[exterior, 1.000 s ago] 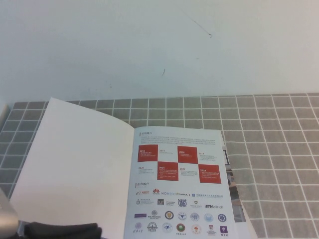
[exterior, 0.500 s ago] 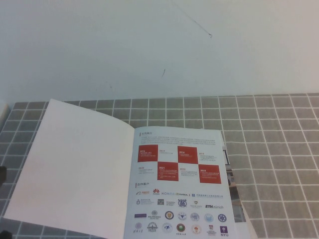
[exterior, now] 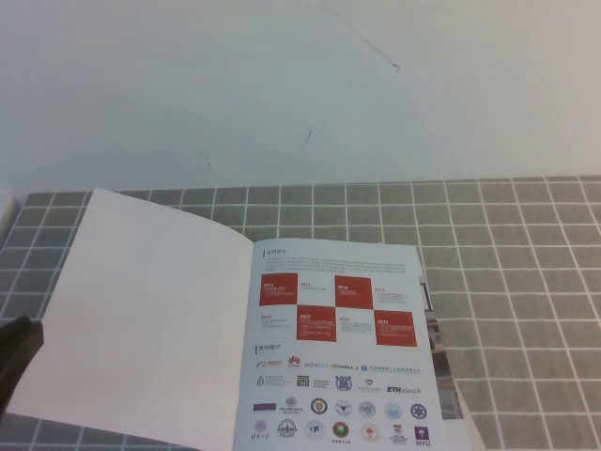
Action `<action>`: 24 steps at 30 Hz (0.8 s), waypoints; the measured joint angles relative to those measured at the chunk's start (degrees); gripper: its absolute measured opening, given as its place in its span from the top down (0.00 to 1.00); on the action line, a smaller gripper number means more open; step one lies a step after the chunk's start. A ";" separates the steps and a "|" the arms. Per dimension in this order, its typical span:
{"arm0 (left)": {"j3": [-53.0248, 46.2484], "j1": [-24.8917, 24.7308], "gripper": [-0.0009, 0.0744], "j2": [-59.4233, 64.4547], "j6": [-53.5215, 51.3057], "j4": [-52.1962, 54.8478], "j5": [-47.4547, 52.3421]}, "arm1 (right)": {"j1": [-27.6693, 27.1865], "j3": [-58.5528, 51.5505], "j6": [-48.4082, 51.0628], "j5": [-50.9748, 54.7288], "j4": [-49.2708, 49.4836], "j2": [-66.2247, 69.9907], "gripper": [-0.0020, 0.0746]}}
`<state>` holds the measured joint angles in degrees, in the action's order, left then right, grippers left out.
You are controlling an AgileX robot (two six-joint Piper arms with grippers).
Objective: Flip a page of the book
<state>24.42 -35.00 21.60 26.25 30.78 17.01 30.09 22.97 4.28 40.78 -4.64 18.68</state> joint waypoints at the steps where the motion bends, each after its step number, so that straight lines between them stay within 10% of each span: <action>1: 0.00 0.00 0.99 -0.04 0.00 0.09 -0.13 | 0.00 0.00 0.00 0.00 0.00 0.00 0.98; 24: 0.00 1.26 0.99 -1.84 4.43 1.54 0.07 | 0.00 0.00 0.00 0.00 0.04 0.00 0.98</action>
<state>24.42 -33.74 19.76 30.68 32.31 17.09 30.09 22.97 4.28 40.78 -4.60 18.68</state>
